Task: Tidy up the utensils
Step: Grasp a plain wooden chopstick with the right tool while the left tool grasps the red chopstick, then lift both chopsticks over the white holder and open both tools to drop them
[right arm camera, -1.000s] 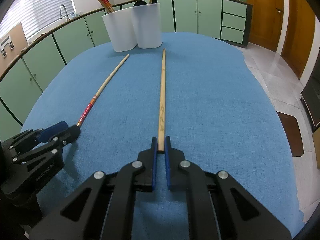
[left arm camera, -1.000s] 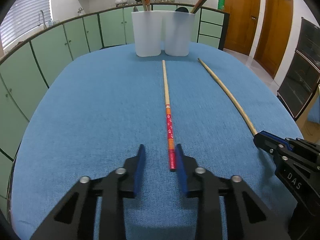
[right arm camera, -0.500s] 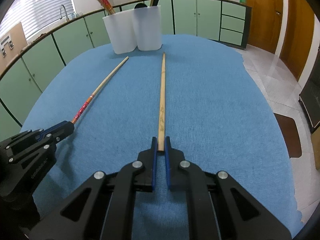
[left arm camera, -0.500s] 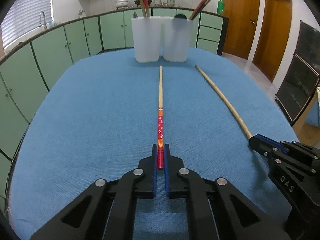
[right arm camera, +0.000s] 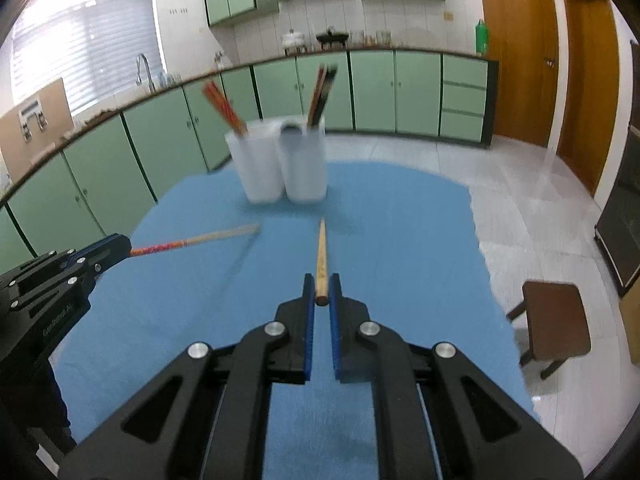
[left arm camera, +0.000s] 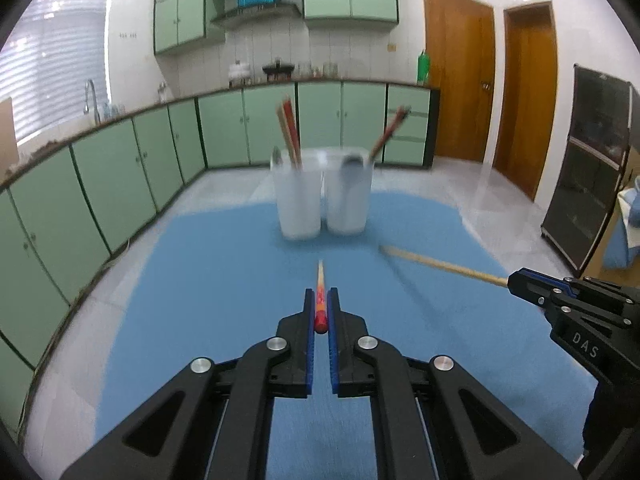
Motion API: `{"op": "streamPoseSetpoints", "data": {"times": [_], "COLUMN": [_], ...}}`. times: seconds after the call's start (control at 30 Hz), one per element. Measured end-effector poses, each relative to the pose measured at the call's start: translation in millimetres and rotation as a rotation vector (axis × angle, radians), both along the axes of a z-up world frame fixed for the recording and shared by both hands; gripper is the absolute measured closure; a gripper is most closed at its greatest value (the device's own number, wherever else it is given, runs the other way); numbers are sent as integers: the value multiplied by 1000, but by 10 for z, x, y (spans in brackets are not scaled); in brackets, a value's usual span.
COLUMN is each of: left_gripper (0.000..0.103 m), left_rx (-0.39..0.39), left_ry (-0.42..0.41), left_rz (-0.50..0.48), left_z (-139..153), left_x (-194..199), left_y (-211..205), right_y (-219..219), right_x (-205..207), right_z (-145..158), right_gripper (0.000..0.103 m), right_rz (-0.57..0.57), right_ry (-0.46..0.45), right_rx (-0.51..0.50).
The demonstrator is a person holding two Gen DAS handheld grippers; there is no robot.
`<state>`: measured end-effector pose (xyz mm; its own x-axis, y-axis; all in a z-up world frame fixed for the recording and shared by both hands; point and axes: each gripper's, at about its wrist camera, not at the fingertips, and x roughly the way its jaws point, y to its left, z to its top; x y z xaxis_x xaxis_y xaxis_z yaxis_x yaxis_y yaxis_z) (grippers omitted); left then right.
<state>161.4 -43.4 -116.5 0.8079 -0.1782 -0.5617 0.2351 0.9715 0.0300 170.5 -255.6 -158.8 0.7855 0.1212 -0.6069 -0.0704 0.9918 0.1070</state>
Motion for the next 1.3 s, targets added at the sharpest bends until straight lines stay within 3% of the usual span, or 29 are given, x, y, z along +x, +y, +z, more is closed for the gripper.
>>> {"op": "streamPoseSetpoints", "data": {"times": [0.23, 0.63, 0.83, 1.3], "left_gripper": [97, 97, 97, 97], "left_rx": [-32, -73, -77, -109], "left_ry": [-89, -63, -95, -302], "left_rz": [-47, -137, -166, -149], "left_z": [476, 775, 958, 1845], "left_x": [178, 675, 731, 1142], "left_y": [-15, -84, -82, -100], "right_y": [-87, -6, 25, -57], "right_x": [147, 759, 883, 1451], "right_z": [550, 1139, 1435, 2438], "right_gripper": [97, 97, 97, 97], "right_rz": [37, 123, 162, 138], "right_ry": [-82, -69, -111, -304], "right_rx": [25, 18, 13, 49]}}
